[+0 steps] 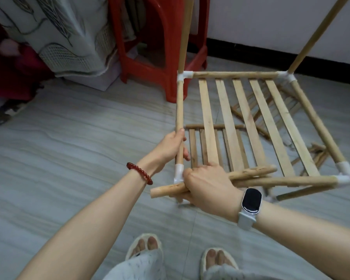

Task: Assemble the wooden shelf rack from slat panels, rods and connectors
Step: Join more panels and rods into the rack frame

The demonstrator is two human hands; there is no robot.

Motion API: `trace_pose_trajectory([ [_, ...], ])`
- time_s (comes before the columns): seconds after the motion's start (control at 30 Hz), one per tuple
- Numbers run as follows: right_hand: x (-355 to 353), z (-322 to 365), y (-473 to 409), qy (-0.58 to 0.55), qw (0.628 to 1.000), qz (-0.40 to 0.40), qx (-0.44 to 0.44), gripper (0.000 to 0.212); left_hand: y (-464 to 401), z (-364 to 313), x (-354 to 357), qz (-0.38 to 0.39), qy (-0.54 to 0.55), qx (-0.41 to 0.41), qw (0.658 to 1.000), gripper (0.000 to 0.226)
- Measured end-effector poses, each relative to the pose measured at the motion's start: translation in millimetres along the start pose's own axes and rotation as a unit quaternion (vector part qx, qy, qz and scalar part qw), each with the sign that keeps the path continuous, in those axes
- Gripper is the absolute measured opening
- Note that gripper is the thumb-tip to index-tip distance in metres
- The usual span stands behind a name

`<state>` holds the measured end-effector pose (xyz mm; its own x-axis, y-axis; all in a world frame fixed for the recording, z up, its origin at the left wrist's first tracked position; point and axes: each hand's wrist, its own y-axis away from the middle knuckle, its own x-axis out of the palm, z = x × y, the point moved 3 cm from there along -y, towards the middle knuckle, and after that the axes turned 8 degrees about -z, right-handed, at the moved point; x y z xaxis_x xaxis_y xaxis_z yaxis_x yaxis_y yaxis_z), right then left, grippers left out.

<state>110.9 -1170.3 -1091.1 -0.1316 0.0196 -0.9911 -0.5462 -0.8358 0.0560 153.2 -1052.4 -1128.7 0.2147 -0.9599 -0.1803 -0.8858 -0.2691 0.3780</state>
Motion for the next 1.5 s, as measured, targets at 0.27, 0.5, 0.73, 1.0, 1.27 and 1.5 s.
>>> trace_pose_trajectory([
  [0.27,-5,5,-4,0.079,0.977,-0.185,0.073,0.050,-7,3,0,-0.001,-0.017,0.023,1.000,0.031],
  [0.5,2,2,5,0.081,0.969,-0.218,0.084,0.045,-7,2,9,-0.041,-0.033,0.037,0.998,0.033],
  [0.73,0,-1,8,0.091,0.967,-0.217,0.095,0.044,-7,0,14,-0.071,-0.072,0.065,0.993,0.041],
  [1.0,0,-4,13,0.081,0.970,-0.206,0.104,0.044,-8,-1,19,-0.085,-0.051,0.060,0.993,0.036],
  [1.27,-1,-8,20,0.086,0.971,-0.208,0.085,0.043,-6,5,26,-0.065,-0.001,0.054,0.996,0.034],
  [1.5,-4,-22,13,0.052,0.997,-0.052,-0.014,0.031,-5,2,13,-0.017,0.048,0.035,0.998,0.033],
])
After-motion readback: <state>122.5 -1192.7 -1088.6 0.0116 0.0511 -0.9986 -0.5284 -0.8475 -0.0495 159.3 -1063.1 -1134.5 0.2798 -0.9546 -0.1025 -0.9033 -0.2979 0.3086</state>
